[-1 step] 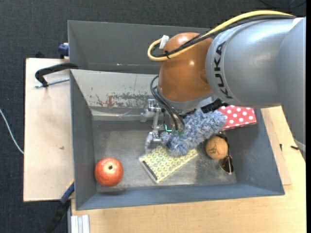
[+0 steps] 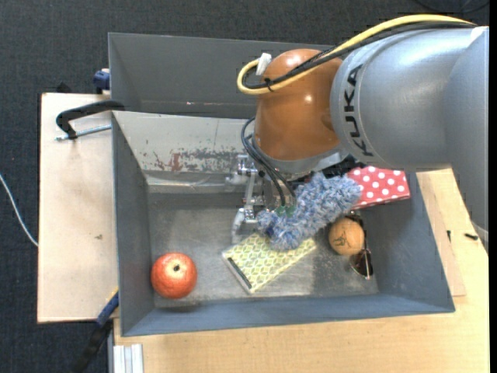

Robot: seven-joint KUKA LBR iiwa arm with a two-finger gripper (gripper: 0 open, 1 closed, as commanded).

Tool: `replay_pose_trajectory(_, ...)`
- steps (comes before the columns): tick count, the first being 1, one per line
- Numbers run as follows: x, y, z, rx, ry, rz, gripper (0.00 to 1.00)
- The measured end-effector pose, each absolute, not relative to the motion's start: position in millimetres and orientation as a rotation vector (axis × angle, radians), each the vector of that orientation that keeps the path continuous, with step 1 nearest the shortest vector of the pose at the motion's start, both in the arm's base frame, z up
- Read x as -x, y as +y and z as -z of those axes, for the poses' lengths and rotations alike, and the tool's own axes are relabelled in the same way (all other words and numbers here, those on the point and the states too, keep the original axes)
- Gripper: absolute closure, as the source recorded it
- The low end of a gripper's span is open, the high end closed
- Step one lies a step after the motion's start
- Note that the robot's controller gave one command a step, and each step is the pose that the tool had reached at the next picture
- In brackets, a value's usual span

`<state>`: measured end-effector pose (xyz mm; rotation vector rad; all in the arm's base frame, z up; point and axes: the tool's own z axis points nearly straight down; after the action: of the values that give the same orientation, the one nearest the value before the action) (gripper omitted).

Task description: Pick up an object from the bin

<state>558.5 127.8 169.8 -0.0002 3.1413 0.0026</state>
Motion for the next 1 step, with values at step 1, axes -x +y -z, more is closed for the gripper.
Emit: replay_pose_trajectory(1, -536.1, 113.3, -131.8, 0.228, 3.124, -0.004, 0.0)
